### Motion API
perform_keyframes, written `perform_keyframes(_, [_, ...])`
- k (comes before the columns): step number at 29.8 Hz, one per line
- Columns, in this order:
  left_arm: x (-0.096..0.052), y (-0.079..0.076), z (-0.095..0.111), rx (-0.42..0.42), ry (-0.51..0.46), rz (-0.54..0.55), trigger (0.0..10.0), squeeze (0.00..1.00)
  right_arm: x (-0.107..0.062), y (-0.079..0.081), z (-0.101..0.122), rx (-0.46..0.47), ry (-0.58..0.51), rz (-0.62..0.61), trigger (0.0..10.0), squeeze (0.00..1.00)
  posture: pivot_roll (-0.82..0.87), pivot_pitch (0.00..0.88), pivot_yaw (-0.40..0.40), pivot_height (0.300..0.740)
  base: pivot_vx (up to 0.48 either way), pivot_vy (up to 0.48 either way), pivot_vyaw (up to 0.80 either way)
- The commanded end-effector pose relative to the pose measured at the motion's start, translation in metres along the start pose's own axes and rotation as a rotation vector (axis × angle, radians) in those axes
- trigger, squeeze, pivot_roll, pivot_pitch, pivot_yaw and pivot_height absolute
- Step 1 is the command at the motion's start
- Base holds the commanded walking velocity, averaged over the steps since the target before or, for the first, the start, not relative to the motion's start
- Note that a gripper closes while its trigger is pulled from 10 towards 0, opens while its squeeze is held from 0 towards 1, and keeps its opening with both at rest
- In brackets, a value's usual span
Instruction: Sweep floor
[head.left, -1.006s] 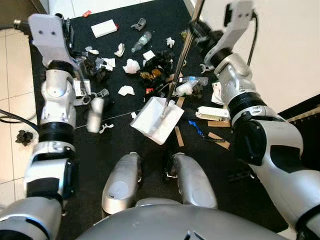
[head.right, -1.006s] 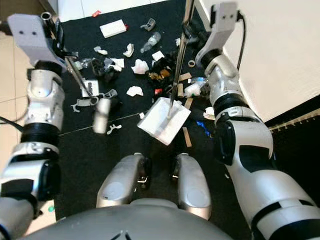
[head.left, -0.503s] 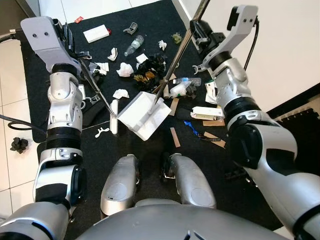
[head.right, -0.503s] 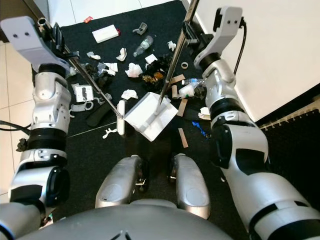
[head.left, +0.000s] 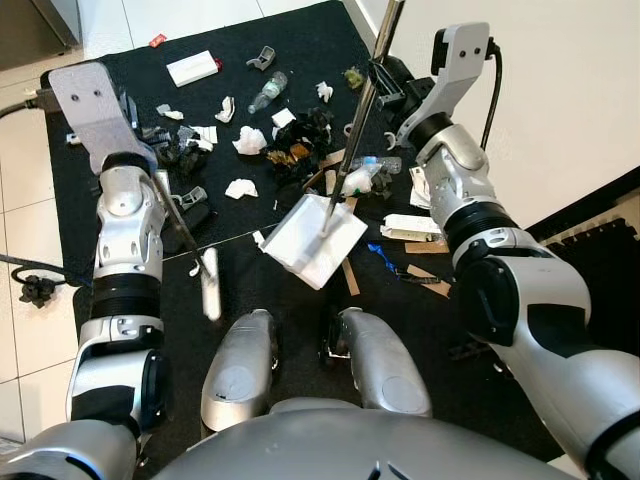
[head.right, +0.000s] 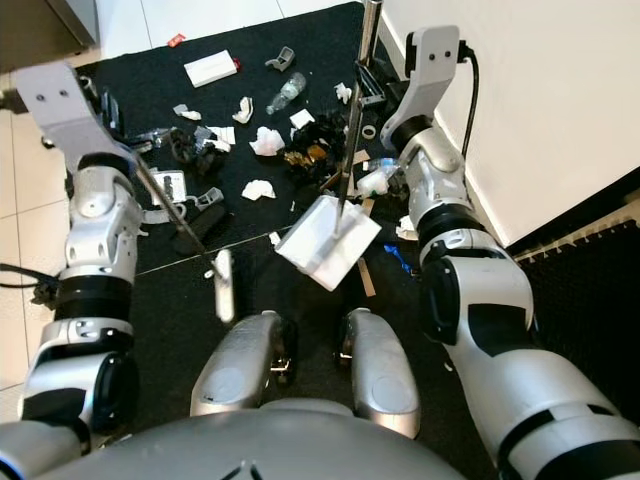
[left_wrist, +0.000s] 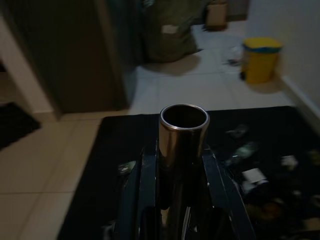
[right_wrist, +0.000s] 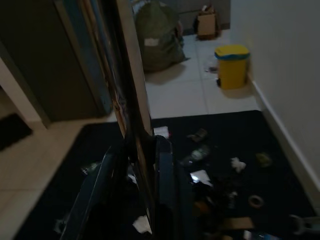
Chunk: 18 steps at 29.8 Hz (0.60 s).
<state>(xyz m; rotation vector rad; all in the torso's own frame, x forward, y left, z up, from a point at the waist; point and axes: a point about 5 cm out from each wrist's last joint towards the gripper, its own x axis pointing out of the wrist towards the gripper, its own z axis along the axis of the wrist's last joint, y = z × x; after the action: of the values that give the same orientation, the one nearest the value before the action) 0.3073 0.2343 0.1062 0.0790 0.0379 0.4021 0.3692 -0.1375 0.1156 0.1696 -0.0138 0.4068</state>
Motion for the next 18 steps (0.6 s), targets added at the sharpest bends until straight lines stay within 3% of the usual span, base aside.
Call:
perform_keyframes(1, [-0.001,0.004,0.007,-0.013,-0.039,0.026,10.0,0.0,0.002,0.002,0.005,-0.029,-0.027,0.011,10.0,0.0,0.11,0.0,-0.032,0.74,0.0,0.0,0.0])
perform_keyframes(10, [-0.012,-0.01,0.034,-0.093,-0.17,-0.054,10.0,0.0,0.004,0.009,0.002,0.029,-0.046,0.02,10.0,0.0,0.12,0.0,-0.03,0.74,0.0,0.0,0.0])
perform_keyframes(18, [-0.017,-0.013,0.032,-0.078,-0.168,-0.075,10.0,0.0,0.004,0.006,0.008,0.033,-0.067,0.013,10.0,0.0,0.11,0.0,-0.025,0.74,0.0,0.0,0.0])
